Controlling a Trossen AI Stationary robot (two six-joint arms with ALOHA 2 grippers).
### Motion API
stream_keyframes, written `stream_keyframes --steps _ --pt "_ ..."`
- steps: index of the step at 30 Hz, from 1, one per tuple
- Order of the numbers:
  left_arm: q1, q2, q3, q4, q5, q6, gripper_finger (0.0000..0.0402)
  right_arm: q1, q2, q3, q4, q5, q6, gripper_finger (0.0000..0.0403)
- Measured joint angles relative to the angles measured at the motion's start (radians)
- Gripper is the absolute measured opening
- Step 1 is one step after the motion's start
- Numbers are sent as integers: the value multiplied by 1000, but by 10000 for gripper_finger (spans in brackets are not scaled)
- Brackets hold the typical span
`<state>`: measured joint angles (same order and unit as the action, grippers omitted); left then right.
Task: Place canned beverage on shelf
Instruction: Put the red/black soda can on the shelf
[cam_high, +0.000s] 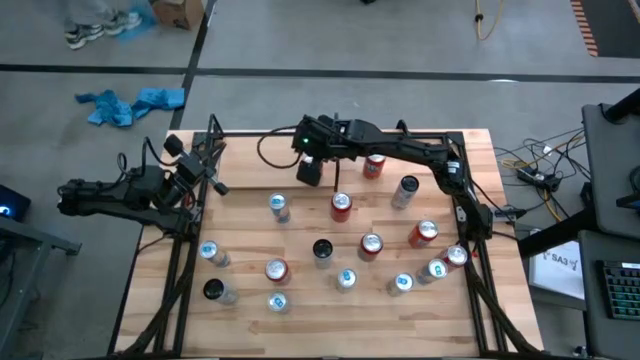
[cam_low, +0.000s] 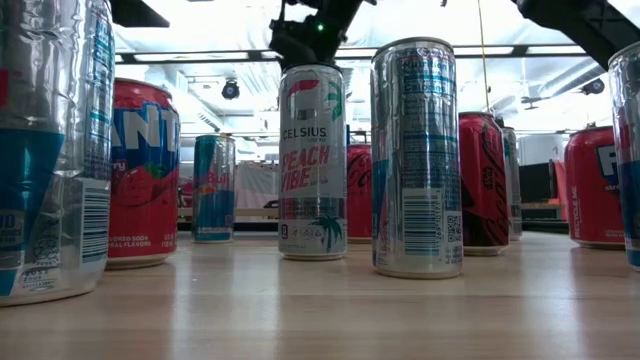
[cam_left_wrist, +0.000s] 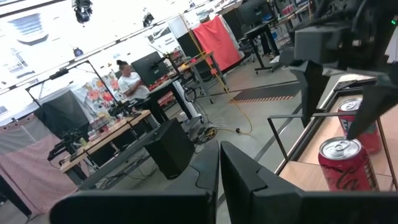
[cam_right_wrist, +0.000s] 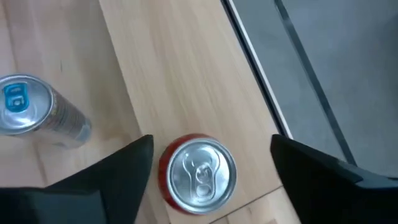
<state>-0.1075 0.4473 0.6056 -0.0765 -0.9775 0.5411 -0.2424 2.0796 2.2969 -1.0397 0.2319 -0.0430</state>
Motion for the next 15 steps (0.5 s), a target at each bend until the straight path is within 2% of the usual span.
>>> stream_keyframes --steps 5,9,13,15 --pt "0 2 0 -1 0 0 0 0 -1 26 -101 -35 53 207" --pt "0 3 0 -1 0 0 0 0 -1 15 -177 -101 70 118" --pt "0 3 0 0 1 0 0 0 -1 -7 -218 -112 68 30" --pt "0 4 0 0 1 0 0 0 0 -23 -215 -115 57 17"
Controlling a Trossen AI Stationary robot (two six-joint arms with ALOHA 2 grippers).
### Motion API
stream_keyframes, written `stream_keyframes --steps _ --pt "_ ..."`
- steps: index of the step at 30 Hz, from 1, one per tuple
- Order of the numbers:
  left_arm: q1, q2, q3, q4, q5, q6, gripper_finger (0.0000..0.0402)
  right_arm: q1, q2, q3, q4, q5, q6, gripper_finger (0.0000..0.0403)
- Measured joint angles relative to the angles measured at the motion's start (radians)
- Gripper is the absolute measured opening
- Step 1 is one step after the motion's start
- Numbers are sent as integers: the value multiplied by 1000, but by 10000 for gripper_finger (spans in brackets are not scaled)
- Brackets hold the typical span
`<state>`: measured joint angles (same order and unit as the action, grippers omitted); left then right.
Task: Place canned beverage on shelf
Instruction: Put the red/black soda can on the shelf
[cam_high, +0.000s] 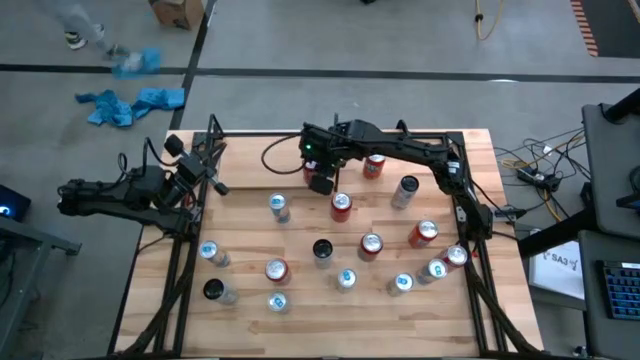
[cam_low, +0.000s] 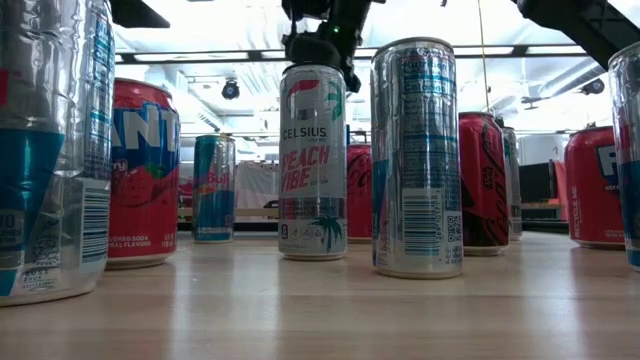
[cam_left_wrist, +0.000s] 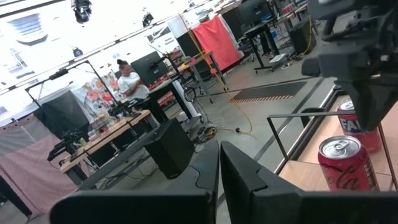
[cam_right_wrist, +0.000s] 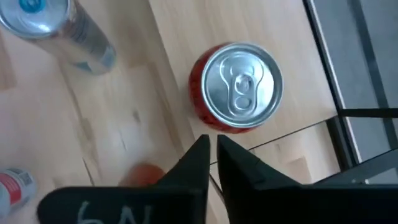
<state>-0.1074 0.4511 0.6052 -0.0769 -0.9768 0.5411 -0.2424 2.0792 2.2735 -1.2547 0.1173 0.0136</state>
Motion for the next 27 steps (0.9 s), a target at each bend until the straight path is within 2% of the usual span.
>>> stream_keyframes --steps 12,21,27 --pt "0 0 0 0 0 0 0 -13 0 -81 93 -26 -34 9" --pt "0 0 0 -2 1 4 0 -54 5 -82 129 67 -67 9" --pt "0 0 0 -5 0 4 0 -57 6 -74 143 69 -73 9"
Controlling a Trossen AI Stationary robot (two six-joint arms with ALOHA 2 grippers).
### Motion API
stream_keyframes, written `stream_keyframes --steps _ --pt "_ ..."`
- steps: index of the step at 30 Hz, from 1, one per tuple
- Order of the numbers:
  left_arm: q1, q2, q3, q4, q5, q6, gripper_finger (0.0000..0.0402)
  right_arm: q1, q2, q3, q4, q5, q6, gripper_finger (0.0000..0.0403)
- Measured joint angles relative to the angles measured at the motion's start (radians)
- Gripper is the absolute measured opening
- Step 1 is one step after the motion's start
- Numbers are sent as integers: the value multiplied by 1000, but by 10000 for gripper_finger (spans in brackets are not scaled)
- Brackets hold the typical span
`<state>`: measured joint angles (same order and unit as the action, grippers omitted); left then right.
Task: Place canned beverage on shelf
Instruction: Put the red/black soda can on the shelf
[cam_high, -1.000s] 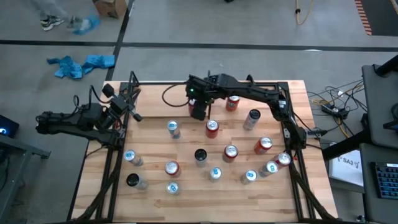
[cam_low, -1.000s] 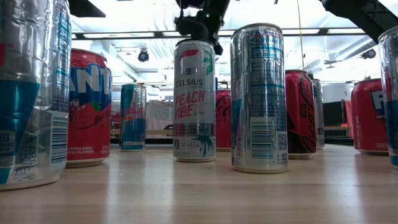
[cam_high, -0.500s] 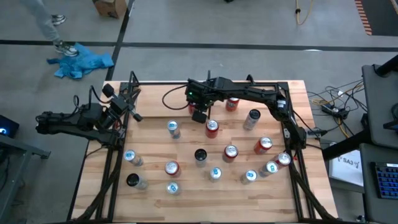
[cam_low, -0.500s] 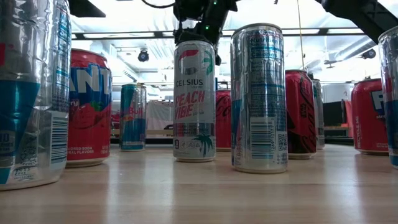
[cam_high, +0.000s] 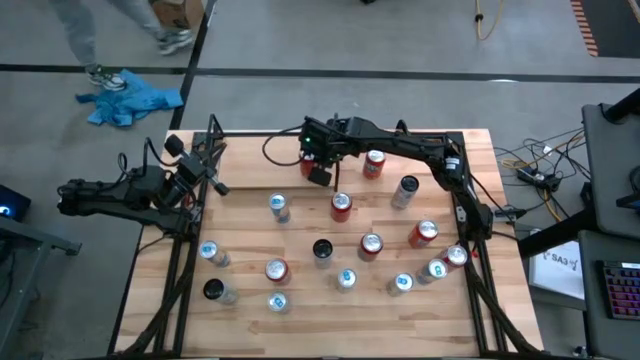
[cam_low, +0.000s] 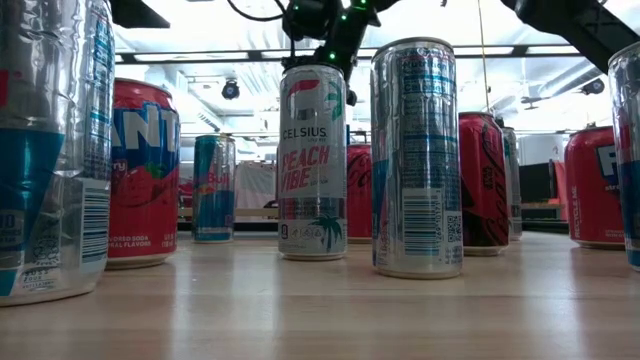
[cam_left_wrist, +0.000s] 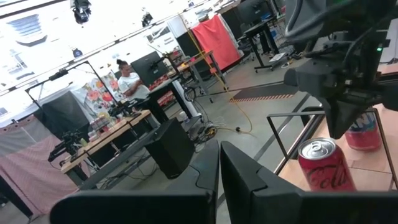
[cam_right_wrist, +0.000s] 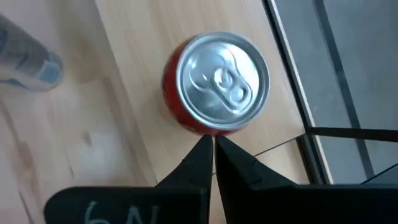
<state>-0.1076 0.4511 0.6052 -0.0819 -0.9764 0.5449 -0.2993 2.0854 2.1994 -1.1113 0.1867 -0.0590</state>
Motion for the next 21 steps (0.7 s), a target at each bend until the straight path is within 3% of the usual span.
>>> stream_keyframes --steps 13,21 --pt "0 1 0 -4 0 3 0 0 4 -36 301 106 67 9" --pt "0 1 0 -17 0 7 0 2 5 -100 332 129 126 9"
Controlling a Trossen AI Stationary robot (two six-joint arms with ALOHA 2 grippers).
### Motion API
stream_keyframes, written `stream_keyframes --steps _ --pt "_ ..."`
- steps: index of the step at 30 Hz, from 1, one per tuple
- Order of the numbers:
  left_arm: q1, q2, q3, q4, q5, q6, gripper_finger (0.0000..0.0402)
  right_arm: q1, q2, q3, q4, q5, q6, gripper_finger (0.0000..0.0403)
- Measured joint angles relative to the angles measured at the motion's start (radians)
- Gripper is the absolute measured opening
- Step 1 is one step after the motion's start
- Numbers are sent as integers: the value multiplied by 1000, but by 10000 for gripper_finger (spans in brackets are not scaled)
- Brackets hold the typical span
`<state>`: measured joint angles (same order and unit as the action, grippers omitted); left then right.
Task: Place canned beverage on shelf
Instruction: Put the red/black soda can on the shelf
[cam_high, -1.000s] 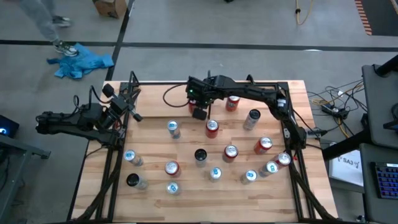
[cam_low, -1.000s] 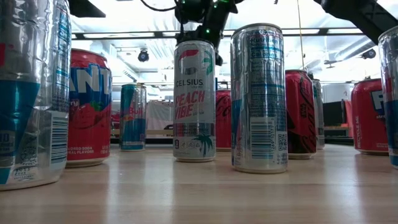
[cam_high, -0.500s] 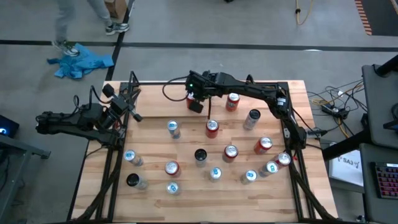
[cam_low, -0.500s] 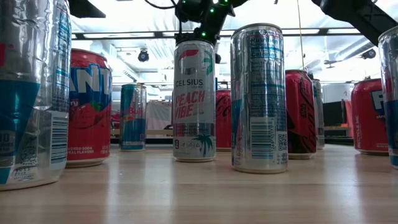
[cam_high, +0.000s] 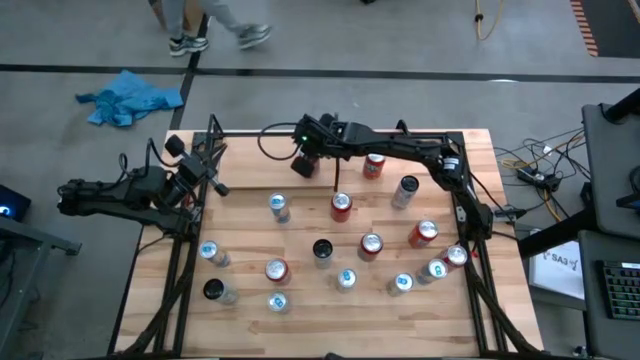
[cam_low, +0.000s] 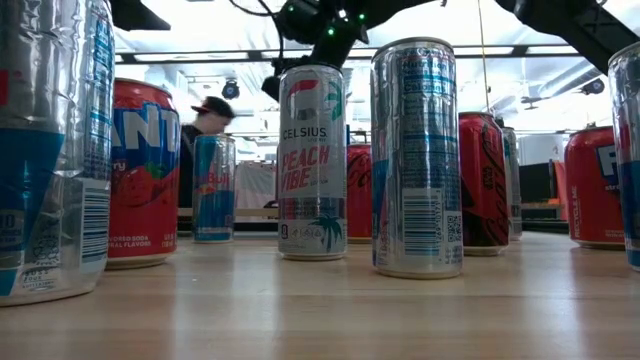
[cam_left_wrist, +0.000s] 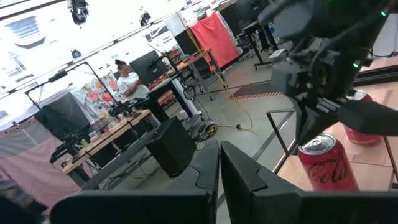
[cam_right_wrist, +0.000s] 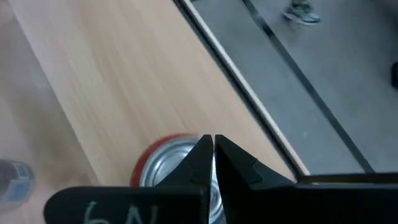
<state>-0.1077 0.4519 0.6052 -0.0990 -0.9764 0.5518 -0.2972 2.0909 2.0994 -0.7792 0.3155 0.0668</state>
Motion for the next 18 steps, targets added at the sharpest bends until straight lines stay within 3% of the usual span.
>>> stream_keyframes --steps 18 --pt "0 0 0 -1 0 0 0 53 0 -28 61 -12 -69 9"
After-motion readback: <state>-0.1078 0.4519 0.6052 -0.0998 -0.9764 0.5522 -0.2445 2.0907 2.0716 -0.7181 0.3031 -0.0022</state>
